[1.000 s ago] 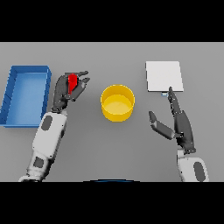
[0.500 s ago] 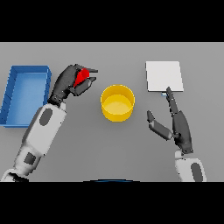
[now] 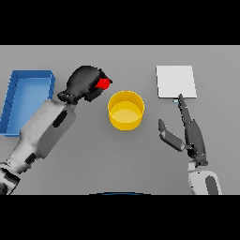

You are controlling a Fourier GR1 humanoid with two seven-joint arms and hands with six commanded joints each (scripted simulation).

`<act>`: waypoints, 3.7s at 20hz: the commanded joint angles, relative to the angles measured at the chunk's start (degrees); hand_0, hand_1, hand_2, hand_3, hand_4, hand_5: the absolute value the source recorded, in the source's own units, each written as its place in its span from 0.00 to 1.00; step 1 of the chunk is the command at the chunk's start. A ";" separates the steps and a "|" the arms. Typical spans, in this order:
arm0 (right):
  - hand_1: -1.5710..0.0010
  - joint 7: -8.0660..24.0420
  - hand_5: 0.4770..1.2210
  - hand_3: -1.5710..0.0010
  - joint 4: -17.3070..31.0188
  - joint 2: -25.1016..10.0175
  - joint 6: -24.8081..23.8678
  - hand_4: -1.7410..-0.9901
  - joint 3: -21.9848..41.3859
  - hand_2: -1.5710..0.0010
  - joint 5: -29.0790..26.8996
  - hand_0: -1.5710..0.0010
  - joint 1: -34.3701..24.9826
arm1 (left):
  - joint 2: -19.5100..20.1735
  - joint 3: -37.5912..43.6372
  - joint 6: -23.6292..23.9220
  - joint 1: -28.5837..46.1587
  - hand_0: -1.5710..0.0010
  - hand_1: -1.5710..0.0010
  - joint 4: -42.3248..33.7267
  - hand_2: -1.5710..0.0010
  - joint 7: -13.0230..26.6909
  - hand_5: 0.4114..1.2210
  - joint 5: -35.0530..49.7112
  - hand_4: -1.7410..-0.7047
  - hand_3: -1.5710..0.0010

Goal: Pick up the red beaker and tilt it to pour out 1 green nut into yellow bowl. Pick up the yellow bowl and place it on the metallic measuring scale.

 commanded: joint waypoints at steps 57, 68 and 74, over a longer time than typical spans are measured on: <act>1.00 -3.85 0.20 1.00 3.85 1.67 -1.60 0.86 -0.76 1.00 -0.64 1.00 -2.76 | 13.15 -11.06 -2.99 -52.10 0.00 0.00 54.91 0.00 -1.91 1.00 13.86 0.00 0.07; 1.00 -4.13 0.28 1.00 3.88 0.43 1.05 0.75 -0.35 1.00 -2.02 1.00 -3.28 | 19.77 1.35 8.83 -34.45 0.00 0.00 57.87 0.00 7.99 1.00 38.78 0.00 0.05; 1.00 -4.19 0.31 1.00 4.08 -0.42 0.73 0.72 -0.41 1.00 -1.03 1.00 -3.63 | 20.00 3.81 13.14 -22.18 0.00 0.00 49.78 0.00 9.25 1.00 48.53 0.00 0.12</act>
